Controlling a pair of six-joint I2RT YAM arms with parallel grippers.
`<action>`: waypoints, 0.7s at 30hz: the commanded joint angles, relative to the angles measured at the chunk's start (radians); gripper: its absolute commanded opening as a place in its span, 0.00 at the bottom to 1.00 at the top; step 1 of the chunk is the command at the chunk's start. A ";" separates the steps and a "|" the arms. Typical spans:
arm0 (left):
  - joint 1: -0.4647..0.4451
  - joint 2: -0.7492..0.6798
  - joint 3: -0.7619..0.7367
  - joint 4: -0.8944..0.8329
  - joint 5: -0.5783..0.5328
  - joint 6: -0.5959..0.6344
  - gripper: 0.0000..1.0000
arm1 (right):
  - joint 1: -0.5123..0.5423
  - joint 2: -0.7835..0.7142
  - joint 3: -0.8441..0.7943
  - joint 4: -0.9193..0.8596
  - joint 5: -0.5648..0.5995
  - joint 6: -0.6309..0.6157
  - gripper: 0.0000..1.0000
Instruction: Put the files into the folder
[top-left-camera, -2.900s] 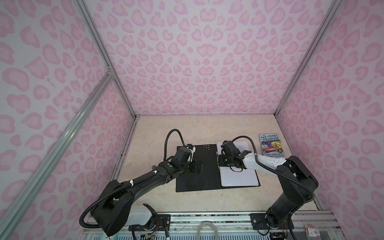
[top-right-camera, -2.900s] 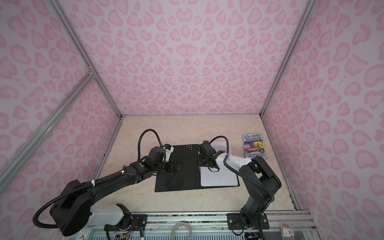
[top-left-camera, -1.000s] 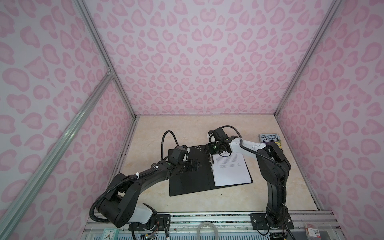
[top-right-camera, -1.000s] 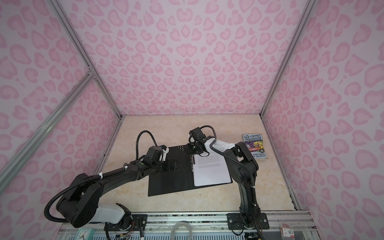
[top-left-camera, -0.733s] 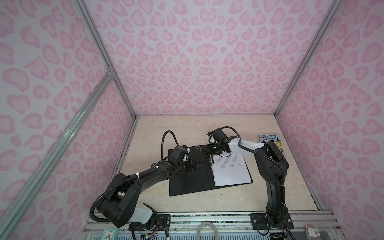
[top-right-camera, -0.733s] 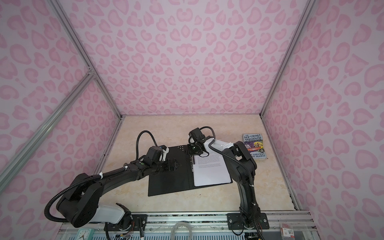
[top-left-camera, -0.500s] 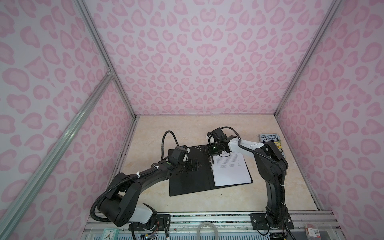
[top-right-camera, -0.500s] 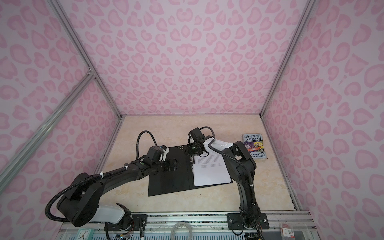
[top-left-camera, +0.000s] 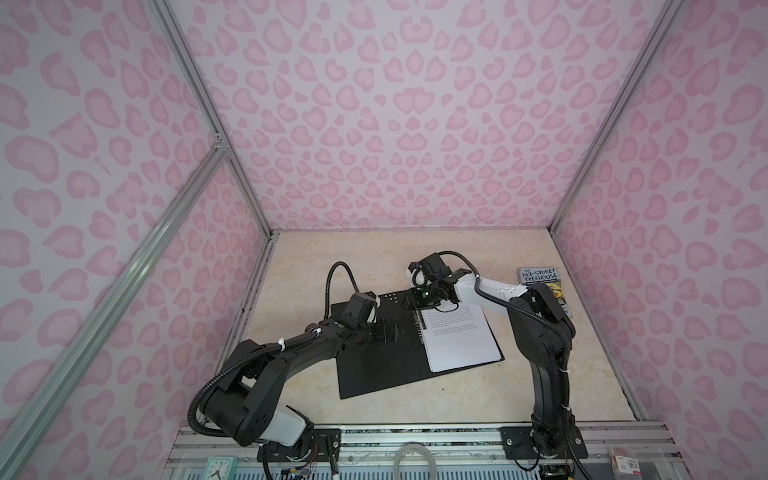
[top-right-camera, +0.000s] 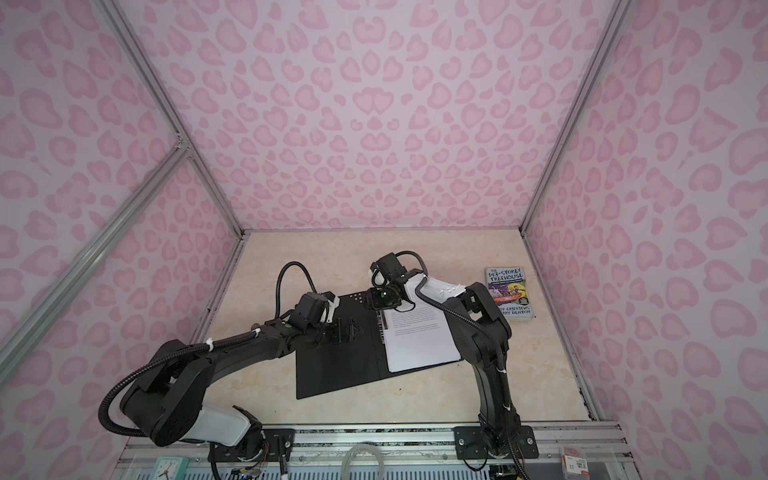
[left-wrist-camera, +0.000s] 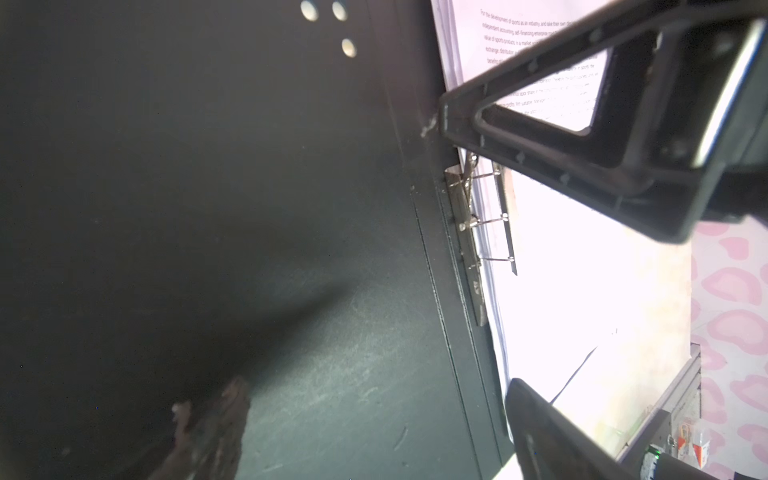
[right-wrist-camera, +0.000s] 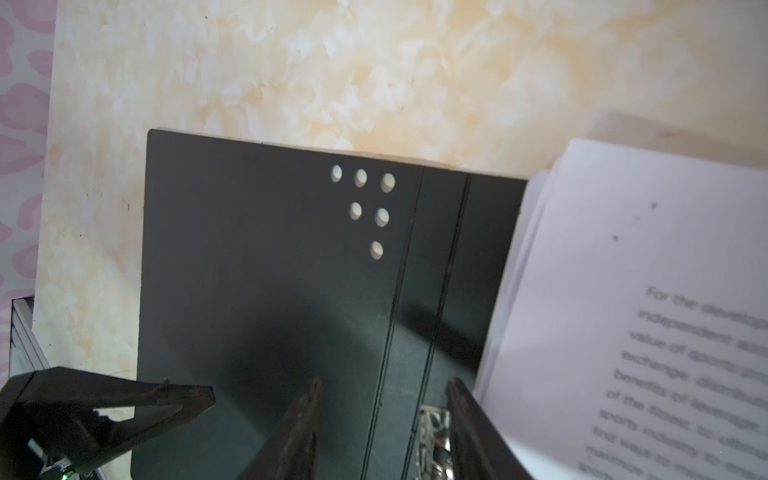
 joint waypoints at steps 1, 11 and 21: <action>0.000 0.005 0.010 0.011 0.001 0.001 0.97 | 0.008 -0.017 -0.001 -0.012 -0.034 -0.024 0.48; 0.002 -0.024 0.004 0.002 -0.019 0.001 0.97 | 0.024 -0.120 -0.109 0.035 -0.080 -0.030 0.46; 0.004 -0.105 -0.016 -0.012 -0.069 0.008 0.97 | 0.054 -0.321 -0.363 0.155 -0.062 0.014 0.48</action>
